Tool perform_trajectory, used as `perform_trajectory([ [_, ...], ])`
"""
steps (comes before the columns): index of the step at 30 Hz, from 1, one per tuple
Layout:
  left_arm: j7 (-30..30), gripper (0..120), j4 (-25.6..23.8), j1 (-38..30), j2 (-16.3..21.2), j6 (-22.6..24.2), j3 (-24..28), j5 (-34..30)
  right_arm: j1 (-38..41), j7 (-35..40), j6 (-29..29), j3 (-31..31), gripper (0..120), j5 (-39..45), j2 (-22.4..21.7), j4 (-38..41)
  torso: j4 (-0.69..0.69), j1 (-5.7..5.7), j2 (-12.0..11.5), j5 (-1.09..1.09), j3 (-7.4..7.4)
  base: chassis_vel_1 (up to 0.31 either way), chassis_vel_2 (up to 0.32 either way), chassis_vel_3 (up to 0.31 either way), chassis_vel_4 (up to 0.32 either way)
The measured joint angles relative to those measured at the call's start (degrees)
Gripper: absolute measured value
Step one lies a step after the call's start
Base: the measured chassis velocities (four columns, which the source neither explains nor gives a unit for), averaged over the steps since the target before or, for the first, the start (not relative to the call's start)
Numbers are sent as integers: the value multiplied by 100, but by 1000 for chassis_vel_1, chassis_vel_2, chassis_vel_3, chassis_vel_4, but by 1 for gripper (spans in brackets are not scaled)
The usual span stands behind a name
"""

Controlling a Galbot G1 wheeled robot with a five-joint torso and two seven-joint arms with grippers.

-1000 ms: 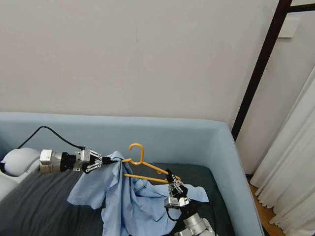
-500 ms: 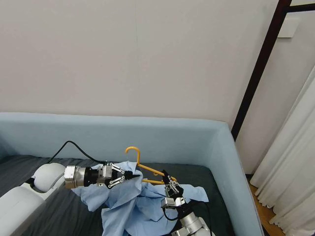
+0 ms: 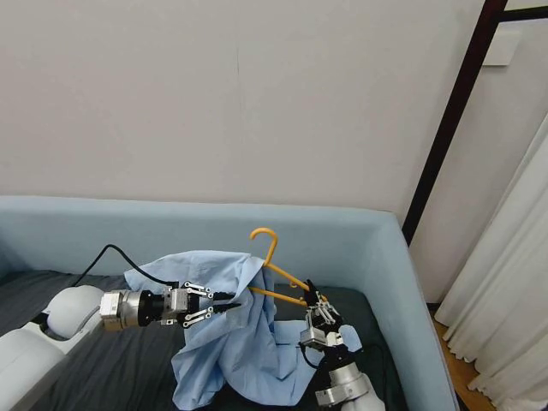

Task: Pick up the clothes from the sofa and hang them on the clothes hanger.

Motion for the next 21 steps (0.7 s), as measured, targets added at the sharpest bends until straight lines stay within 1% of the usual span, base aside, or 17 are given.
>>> perform_trajectory([
  [1, 24, 35, -36, 228, 107, -70, -278, 23, 19, 0, 19, 59, 6, -21, -34, 3, 2, 0, 0, -1, 0, 0, 0, 0, 0],
  [2, 24, 35, -36, 228, 107, -70, -278, 23, 19, 0, 19, 59, 6, -21, -34, 3, 2, 0, 0, -1, 0, 0, 0, 0, 0],
  [3, 64, 41, -59, 478, 238, -136, -583, 22, 41, 0, 67, 127, 6, -80, -61, 1, 3, 0, 0, -1, 0, 0, 0, 0, 0],
  [4, 89, 45, -77, 652, 345, -176, -783, -30, 53, 1, 121, 180, 6, -155, -77, -18, 3, 0, 0, -1, 0, 0, 0, 0, 0],
  [5, 96, 48, -87, 734, 407, -192, -895, -80, 56, 0, 144, 203, 6, -190, -84, -31, 4, 0, 0, -3, 0, 0, 0, 0, 0],
  [6, 96, 48, -87, 734, 407, -192, -895, -80, 56, 0, 144, 203, 6, -190, -84, -31, 4, 0, 0, -3, 0, 0, 0, 0, 0],
  [8, 126, 59, -146, 918, 686, -228, -1265, -365, 69, 1, 238, 271, 6, -277, -114, -99, 3, 0, 0, -1, 0, 0, 0, 0, 0],
  [9, 129, 62, -159, 929, 769, -232, -1344, -453, 69, 2, 254, 280, 6, -287, -118, -115, 2, 0, 0, 2, 0, 0, 0, 0, 0],
  [10, 95, 69, -168, 847, 976, -231, -1432, -657, 67, 7, 279, 290, 6, -325, -119, -145, 1, 0, 0, 1, 0, 0, 0, 0, 0],
  [11, 95, 69, -168, 847, 976, -231, -1432, -657, 67, 7, 279, 290, 6, -325, -119, -145, 1, 0, 0, 1, 0, 0, 0, 0, 0],
  [12, 32, 72, -160, 701, 1079, -214, -1377, -758, 63, 11, 290, 294, 6, -355, -111, -159, 2, 0, 0, 0, 0, 0, 0, 0, 0],
  [14, -97, 82, -91, 381, 1247, -120, -1163, -928, 63, 14, 307, 281, 6, -406, -78, -208, -1, 0, 0, 2, 0, 0, 0, 0, 0],
  [15, -97, 82, -91, 381, 1247, -120, -1163, -928, 63, 14, 307, 281, 6, -406, -78, -208, -1, 0, 0, 2, 0, 0, 0, 0, 0],
  [16, -126, 87, -48, 274, 1306, -55, -1075, -982, 100, 14, 316, 221, 6, -421, -41, -284, -3, 0, 0, 0, 0, 0, 0, 0, 0],
  [18, -137, 95, 73, 150, 1321, 45, -950, -1028, 225, 14, 345, 67, 6, -439, 54, -487, -2, 0, 0, -1, 0, 0, 0, 0, 0],
  [19, -143, 98, 144, 123, 1297, 123, -905, -1057, 305, 14, 358, -27, 6, -451, 115, -613, 1, 0, 0, 0, 0, 0, 0, 0, 0],
  [21, -143, 99, 176, 118, 1276, 168, -878, -1084, 350, 14, 364, -77, 6, -459, 150, -684, 4, 0, 0, -1, 0, 0, 0, 0, 0],
])
